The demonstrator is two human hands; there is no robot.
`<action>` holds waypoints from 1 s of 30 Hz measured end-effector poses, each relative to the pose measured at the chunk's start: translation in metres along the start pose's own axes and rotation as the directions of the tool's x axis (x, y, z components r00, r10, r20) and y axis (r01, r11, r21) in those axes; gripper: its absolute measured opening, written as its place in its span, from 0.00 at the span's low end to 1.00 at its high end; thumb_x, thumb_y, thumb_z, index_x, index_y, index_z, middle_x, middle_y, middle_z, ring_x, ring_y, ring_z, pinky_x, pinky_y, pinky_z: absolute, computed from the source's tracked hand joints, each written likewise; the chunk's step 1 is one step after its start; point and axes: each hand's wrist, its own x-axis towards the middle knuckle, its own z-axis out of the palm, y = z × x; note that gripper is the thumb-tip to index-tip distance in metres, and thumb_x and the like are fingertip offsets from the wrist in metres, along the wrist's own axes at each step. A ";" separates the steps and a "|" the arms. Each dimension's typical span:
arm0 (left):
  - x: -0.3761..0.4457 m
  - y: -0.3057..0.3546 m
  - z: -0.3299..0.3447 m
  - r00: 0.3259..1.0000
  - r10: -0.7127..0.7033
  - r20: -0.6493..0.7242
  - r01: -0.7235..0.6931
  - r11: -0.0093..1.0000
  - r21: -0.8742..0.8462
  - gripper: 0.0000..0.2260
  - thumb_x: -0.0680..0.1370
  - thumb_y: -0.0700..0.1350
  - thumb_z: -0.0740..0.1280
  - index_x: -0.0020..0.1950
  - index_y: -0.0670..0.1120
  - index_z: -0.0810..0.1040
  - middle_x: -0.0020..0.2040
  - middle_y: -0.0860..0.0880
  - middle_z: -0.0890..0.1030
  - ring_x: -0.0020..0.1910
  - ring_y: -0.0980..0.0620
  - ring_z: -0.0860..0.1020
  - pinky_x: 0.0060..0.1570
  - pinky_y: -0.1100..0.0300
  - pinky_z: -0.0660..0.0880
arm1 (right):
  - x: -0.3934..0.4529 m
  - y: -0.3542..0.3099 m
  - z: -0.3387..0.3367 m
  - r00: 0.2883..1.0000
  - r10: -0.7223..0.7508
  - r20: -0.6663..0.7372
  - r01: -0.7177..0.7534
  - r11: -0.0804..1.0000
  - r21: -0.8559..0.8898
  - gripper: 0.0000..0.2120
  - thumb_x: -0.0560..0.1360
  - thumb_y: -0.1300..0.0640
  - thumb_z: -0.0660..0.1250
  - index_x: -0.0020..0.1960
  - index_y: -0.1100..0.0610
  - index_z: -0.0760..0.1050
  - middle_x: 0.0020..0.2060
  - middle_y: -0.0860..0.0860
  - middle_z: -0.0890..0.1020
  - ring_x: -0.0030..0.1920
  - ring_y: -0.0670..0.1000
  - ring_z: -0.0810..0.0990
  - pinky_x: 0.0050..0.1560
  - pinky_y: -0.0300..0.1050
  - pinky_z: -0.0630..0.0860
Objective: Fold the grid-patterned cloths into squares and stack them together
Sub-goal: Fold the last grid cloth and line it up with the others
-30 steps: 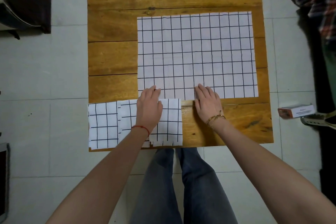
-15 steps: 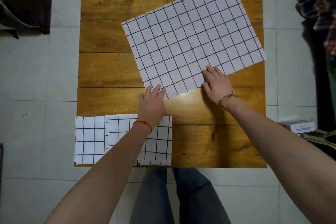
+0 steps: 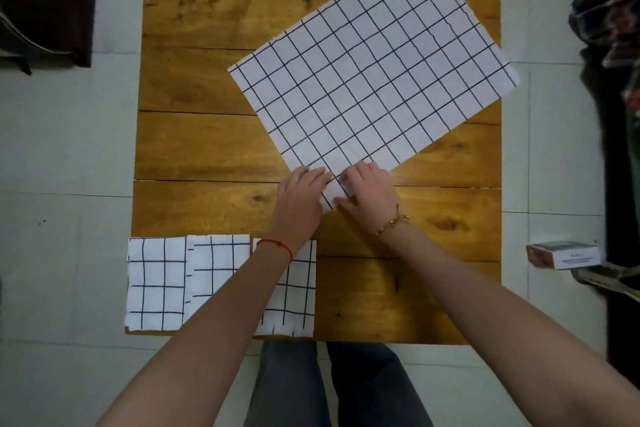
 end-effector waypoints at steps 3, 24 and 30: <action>0.005 -0.010 -0.004 1.000 -0.008 0.011 0.007 1.000 0.026 0.23 0.72 0.32 0.64 0.66 0.48 0.74 0.67 0.50 0.74 0.68 0.46 0.67 0.65 0.46 0.68 | -0.001 -0.013 0.006 0.997 0.040 0.062 -0.041 0.999 0.010 0.21 0.69 0.44 0.70 0.55 0.55 0.72 0.51 0.51 0.75 0.52 0.53 0.71 0.51 0.45 0.66; 0.048 -0.021 -0.074 0.993 0.101 0.052 -0.095 0.988 -0.122 0.05 0.76 0.43 0.65 0.50 0.50 0.78 0.41 0.56 0.79 0.48 0.54 0.73 0.62 0.61 0.58 | 0.015 -0.032 -0.044 0.951 0.297 -0.083 -0.253 0.904 0.345 0.16 0.68 0.67 0.63 0.49 0.49 0.70 0.43 0.45 0.76 0.46 0.48 0.73 0.52 0.48 0.73; 0.050 0.000 -0.127 0.975 0.219 0.019 -0.217 0.972 -0.086 0.03 0.77 0.47 0.65 0.43 0.50 0.75 0.37 0.55 0.77 0.40 0.54 0.73 0.65 0.55 0.61 | 0.015 -0.055 -0.098 0.953 0.200 -0.227 -0.139 0.956 0.257 0.02 0.74 0.58 0.65 0.46 0.55 0.75 0.39 0.49 0.78 0.43 0.54 0.74 0.46 0.47 0.69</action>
